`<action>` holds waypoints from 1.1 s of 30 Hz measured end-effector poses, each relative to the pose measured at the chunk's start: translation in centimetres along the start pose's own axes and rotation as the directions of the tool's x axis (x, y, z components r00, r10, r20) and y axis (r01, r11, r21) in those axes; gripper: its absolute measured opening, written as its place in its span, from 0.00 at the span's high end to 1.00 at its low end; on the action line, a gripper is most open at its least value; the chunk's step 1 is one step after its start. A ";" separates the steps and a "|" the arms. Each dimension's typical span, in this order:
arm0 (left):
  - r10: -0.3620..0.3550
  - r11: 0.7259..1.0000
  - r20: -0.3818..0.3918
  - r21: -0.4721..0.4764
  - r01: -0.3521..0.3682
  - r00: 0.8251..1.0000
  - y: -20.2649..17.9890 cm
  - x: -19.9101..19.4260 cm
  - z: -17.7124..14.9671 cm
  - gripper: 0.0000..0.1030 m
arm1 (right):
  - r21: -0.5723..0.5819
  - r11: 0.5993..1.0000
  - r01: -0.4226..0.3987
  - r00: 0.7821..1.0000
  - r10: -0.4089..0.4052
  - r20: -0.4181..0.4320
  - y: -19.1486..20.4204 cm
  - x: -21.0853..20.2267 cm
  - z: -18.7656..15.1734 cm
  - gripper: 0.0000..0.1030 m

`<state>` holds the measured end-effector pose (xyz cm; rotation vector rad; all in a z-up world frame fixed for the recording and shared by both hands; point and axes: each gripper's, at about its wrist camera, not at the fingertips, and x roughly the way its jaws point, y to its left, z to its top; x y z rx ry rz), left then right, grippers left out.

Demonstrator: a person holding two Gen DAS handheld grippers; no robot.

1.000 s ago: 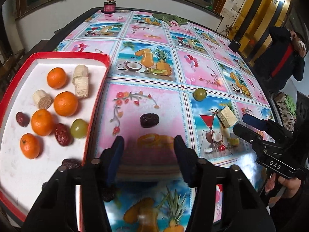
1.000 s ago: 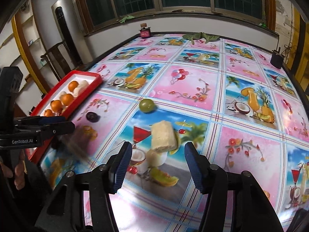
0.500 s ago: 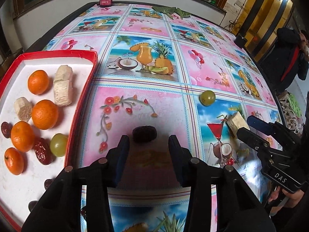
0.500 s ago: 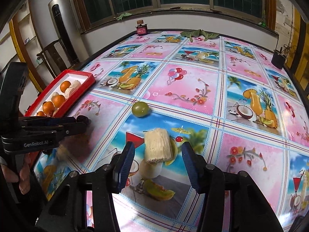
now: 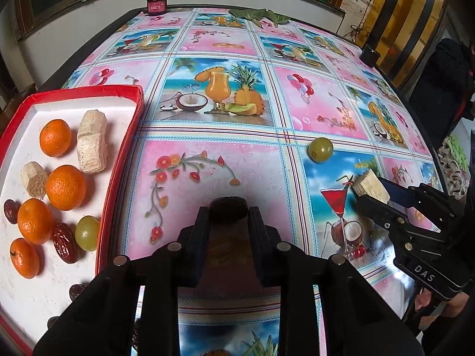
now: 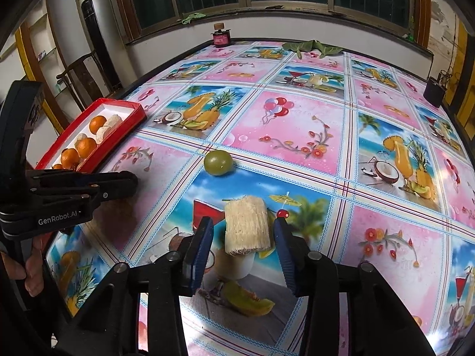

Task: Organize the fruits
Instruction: 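Grasp a dark date with the left tool while the right tool grasps a white chunk, then carry the dark date toward the tray while the right tool carries the white chunk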

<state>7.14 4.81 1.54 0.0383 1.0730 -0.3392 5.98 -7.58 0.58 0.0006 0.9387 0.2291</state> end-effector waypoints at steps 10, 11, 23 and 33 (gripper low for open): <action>-0.012 1.000 -0.004 0.015 0.012 1.000 -0.4 -0.4 -0.6 0.78 | -0.002 1.000 0.010 1.000 -0.010 0.009 0.0 -0.2 -0.2 0.69; -0.013 1.000 -0.003 0.013 0.013 1.000 -0.3 -0.5 -0.7 0.78 | -0.001 1.000 0.009 1.000 -0.009 0.012 0.1 -0.4 -0.1 0.69; -0.014 1.000 0.016 0.004 0.014 1.000 0.2 -1.8 -1.4 0.78 | -0.025 1.000 -0.001 0.999 0.002 0.036 1.5 -1.6 0.0 0.69; -0.003 1.000 0.042 0.011 0.003 0.999 0.7 -3.5 -2.0 0.78 | -0.055 0.998 -0.012 0.998 0.015 0.056 3.1 -2.7 0.3 0.69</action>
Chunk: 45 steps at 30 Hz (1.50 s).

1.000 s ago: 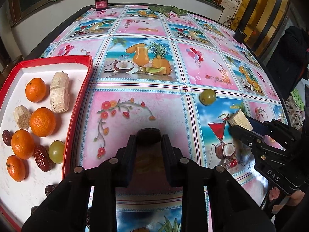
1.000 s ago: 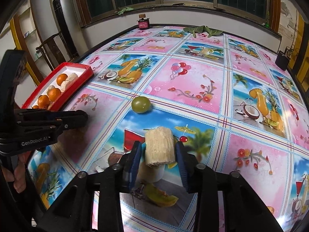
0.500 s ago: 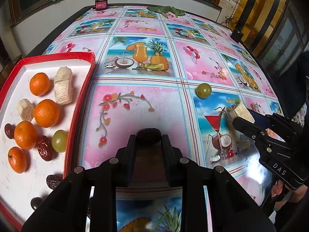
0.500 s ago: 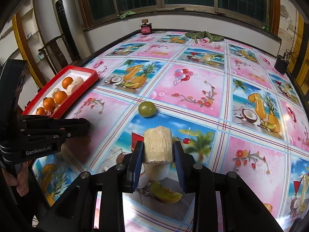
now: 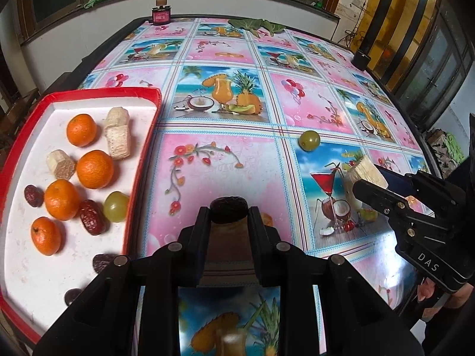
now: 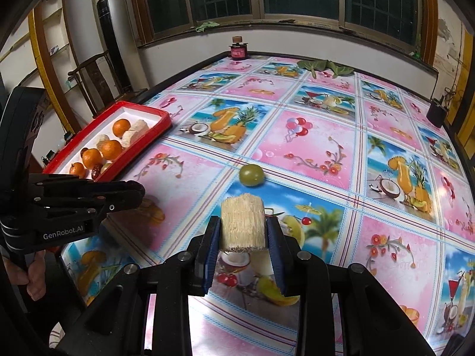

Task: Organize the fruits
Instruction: 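Carry the dark date toward the tray while the right tool carries the white chunk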

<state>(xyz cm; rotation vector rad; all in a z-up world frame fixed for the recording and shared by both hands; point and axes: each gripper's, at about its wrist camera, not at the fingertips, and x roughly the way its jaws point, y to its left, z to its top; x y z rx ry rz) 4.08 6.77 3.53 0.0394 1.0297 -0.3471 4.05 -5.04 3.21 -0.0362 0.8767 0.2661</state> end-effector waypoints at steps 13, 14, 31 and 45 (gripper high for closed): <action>0.015 1.000 0.013 0.002 -0.015 1.000 0.6 -1.4 -0.8 0.78 | -0.031 0.999 -0.022 1.000 0.022 0.006 1.7 -0.6 0.1 0.69; 0.015 1.000 0.015 0.002 -0.015 1.000 0.7 -1.5 -0.8 0.78 | -0.032 0.999 -0.023 1.000 0.023 0.008 1.7 -0.6 0.1 0.69; 0.070 0.997 0.031 -0.019 -0.070 0.997 3.1 -3.8 -1.6 0.78 | -0.052 0.993 -0.107 0.994 0.108 0.013 3.7 -0.9 0.9 0.69; 0.111 0.991 0.059 -0.077 -0.106 0.992 7.0 -5.9 -1.8 0.78 | -0.090 0.978 -0.189 0.982 0.191 0.010 6.4 -1.1 2.2 0.69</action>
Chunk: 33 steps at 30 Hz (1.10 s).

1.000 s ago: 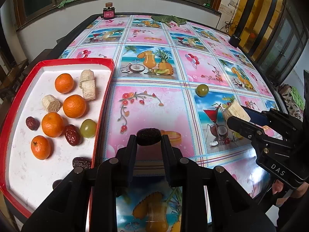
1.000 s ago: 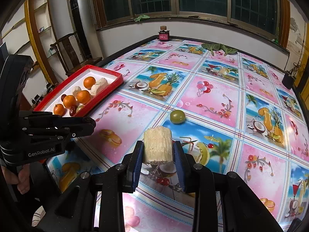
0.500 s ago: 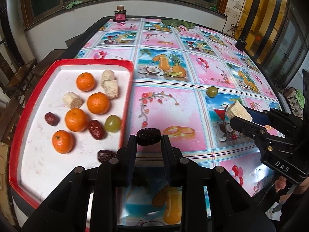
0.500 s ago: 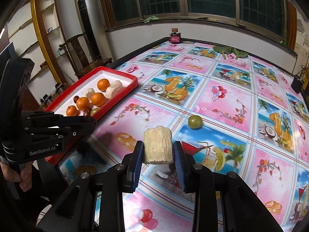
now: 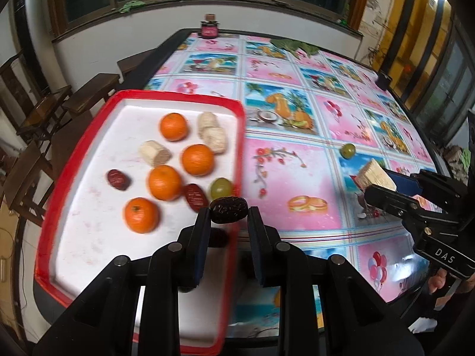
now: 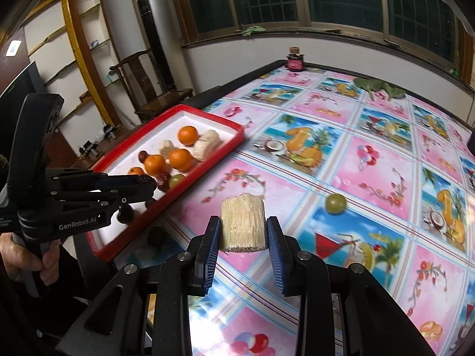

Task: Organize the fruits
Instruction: 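Carry the dark date toward the tray while the right tool carries the white chunk, then lower and open the right tool in the tray while the left tool releases its date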

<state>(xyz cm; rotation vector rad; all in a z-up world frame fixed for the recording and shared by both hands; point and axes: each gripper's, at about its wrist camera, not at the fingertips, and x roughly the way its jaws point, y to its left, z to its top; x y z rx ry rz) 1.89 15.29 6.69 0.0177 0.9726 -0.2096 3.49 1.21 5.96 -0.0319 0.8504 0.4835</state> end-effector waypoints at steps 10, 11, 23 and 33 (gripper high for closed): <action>0.063 0.993 0.005 -0.105 -0.062 0.998 5.7 -1.0 -0.8 0.78 | -0.028 0.999 -0.034 0.999 0.034 -0.007 1.6 0.9 0.7 0.69; 0.066 0.991 0.003 -0.113 -0.065 0.998 6.1 -0.9 -1.0 0.78 | -0.030 0.999 -0.036 0.999 0.036 -0.010 1.7 1.0 0.7 0.69; 0.054 0.987 -0.038 -0.150 -0.059 0.998 8.3 0.2 -2.9 0.78 | -0.080 0.995 -0.067 0.997 0.064 -0.033 3.7 2.5 2.2 0.69; 0.010 0.990 -0.055 -0.142 -0.018 0.998 8.0 1.1 -3.3 0.78 | -0.137 0.975 -0.173 0.984 0.166 -0.063 6.8 5.5 6.4 0.69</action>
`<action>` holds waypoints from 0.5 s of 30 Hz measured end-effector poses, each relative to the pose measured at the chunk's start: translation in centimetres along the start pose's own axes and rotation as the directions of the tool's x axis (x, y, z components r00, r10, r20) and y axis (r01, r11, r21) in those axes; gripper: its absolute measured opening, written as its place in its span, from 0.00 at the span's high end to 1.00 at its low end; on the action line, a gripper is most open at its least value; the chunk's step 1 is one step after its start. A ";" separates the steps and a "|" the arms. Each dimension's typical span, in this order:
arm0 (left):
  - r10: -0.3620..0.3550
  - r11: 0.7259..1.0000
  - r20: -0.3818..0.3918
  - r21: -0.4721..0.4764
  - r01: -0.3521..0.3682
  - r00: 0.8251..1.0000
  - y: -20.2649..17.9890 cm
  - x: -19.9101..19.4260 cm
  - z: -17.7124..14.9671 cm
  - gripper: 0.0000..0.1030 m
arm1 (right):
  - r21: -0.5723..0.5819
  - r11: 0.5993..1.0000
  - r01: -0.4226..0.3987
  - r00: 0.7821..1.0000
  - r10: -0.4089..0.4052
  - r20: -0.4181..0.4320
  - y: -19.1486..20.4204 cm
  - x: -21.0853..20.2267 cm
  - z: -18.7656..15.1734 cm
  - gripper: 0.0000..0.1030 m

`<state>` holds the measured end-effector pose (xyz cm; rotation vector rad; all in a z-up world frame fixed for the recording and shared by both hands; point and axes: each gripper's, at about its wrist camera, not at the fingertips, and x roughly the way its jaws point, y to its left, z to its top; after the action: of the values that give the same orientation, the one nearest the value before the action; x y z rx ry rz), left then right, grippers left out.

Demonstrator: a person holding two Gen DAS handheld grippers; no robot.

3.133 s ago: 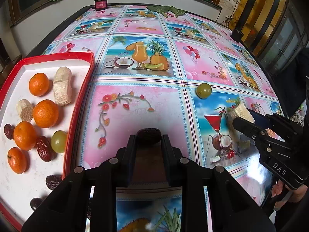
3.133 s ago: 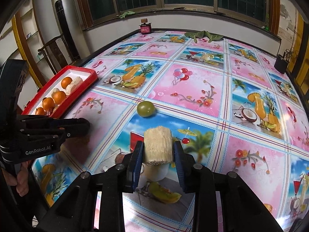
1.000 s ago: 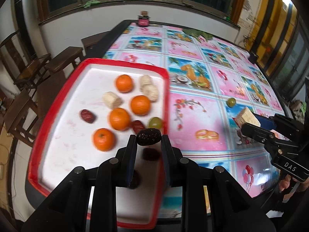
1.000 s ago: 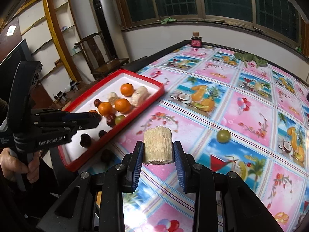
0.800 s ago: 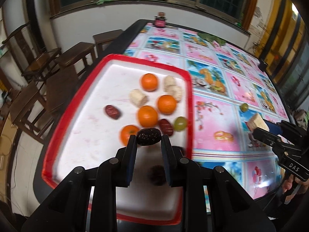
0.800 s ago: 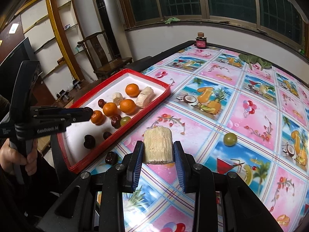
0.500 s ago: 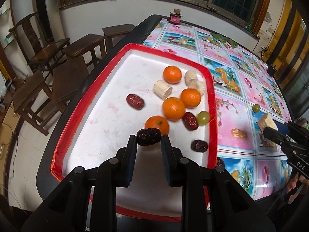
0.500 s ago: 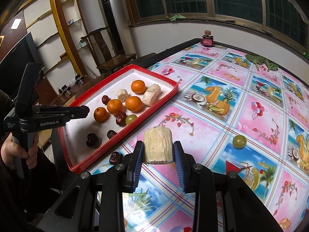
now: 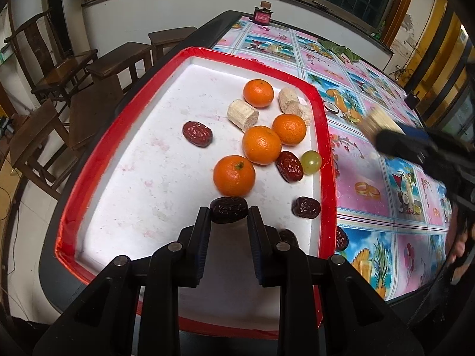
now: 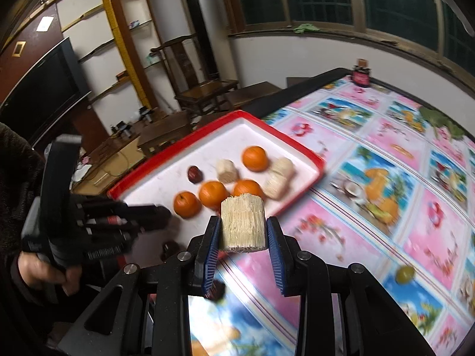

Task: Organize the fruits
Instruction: 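Lower and open the right tool in the tray while the left tool releases its date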

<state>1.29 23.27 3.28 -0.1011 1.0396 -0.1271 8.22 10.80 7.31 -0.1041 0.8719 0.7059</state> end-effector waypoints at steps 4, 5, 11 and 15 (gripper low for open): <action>-0.024 1.000 -0.008 0.005 0.024 1.000 -0.4 0.4 0.0 0.78 | -0.026 0.999 -0.044 0.999 0.044 -0.017 0.4 2.2 2.7 0.69; -0.029 1.000 -0.009 0.007 0.029 1.000 -0.6 0.5 0.0 0.78 | -0.038 0.998 -0.050 0.999 0.050 -0.020 0.6 2.8 3.4 0.69; -0.054 0.999 -0.012 0.007 0.054 0.998 -0.9 0.9 0.2 0.78 | -0.073 0.994 -0.081 0.996 0.078 -0.039 1.1 6.4 6.0 0.69; -0.065 0.998 -0.014 0.004 0.065 0.998 -0.8 1.0 0.4 0.78 | -0.074 0.992 -0.099 0.994 0.094 -0.063 1.1 8.9 7.0 0.69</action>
<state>2.09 22.32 2.72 -0.1303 1.0499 -0.1895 16.13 18.84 5.57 -0.1531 0.9108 0.8308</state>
